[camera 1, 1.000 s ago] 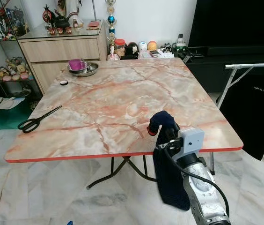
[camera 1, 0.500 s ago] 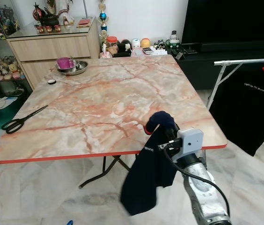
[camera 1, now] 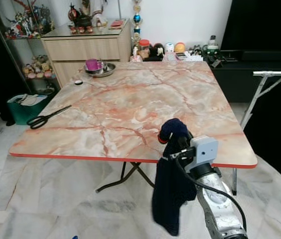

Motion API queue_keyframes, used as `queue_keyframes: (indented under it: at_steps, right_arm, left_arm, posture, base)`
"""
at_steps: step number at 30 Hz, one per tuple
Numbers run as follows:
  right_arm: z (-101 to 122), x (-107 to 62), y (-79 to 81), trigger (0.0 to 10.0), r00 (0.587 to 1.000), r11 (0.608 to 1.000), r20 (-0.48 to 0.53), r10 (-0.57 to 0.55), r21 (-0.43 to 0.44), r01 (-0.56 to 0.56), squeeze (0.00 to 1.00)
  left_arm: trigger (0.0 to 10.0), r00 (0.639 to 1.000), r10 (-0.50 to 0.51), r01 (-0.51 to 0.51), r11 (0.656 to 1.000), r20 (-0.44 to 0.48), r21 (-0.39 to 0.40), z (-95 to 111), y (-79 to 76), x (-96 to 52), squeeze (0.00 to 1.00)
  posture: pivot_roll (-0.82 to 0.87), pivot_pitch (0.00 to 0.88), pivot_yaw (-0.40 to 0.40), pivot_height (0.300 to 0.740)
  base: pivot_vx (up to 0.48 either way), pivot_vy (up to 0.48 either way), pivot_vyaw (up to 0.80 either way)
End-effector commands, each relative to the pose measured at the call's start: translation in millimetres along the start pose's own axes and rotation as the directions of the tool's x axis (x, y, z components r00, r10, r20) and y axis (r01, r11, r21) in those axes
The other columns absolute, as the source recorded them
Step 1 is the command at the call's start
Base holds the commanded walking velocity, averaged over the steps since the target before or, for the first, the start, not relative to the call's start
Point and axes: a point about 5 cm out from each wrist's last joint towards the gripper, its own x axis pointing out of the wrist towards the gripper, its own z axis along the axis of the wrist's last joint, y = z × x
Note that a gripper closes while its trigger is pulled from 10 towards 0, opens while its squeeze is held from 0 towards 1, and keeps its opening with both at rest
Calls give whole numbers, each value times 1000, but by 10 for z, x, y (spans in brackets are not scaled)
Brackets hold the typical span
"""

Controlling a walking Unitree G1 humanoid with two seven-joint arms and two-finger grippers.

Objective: Hang hanger

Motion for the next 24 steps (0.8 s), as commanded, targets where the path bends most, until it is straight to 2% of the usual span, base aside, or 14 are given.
queue_keyframes:
  at_steps: [1,10,16,24]
  right_arm:
    - [78,54,8,10000,999,1000,41,9,-11,-8,0]
    - [82,60,11,10000,999,1000,43,15,-16,-14,0]
    - [103,67,14,10000,999,1000,51,16,-23,-15,0]
    - [105,74,0,10000,999,1000,52,14,-27,-12,0]
  left_arm:
    - [10000,1000,8,-8,1000,2,7,7,29,-1,0]
    - [10000,1000,4,-4,1000,22,23,31,26,-1,0]
    - [10000,999,16,-19,998,42,67,59,40,-2,0]
    - [10000,999,20,-22,998,36,57,54,38,-1,0]
  posture:
    - [30,0,36,740]
    - [35,0,35,740]
    - [30,0,34,740]
    - [32,0,36,740]
  base:
    - [0,0,0]
    - [0,0,0]
    - [0,0,0]
    - [0,0,0]
